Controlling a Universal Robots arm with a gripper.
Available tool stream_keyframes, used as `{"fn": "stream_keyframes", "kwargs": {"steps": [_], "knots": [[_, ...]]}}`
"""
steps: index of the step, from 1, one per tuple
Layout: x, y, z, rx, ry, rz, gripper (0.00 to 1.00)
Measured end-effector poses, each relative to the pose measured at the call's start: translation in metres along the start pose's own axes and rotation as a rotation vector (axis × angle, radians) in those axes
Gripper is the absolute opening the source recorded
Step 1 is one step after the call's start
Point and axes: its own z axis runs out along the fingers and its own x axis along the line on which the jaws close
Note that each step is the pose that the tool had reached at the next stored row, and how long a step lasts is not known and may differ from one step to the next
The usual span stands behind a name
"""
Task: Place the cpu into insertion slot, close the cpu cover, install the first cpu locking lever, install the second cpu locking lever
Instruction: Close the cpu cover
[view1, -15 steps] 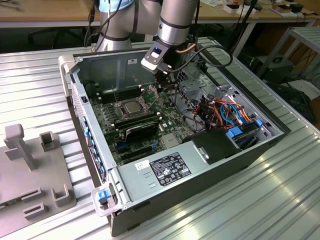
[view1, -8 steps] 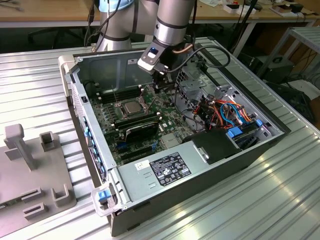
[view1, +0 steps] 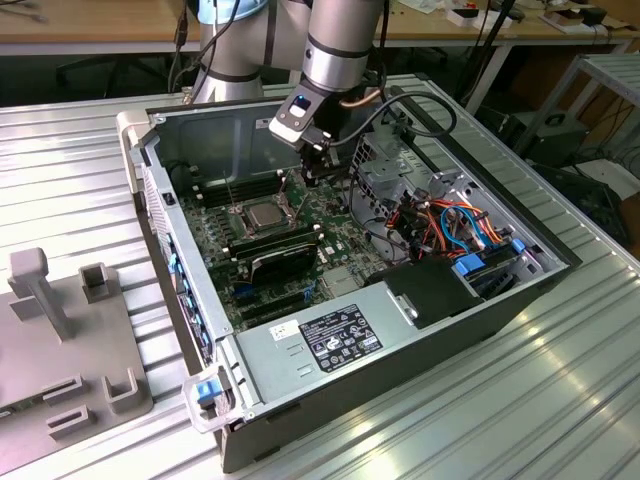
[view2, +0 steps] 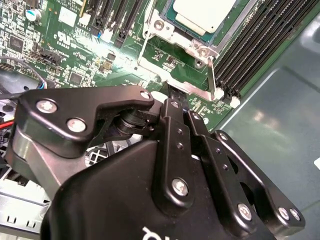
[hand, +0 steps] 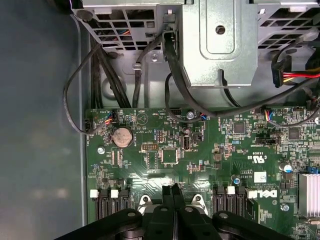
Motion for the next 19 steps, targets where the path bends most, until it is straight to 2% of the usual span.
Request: {"fn": "stream_keyframes", "kwargs": {"steps": [9,12,19], "knots": [[0.0000,0.0000,0.0008,-0.0001,0.0001,0.000,0.11],[-0.0001,-0.0018,0.0008,0.0000,0.0001,0.000,0.11],[-0.0003,-0.0136,0.0012,0.0000,0.0001,0.000,0.11]]}}
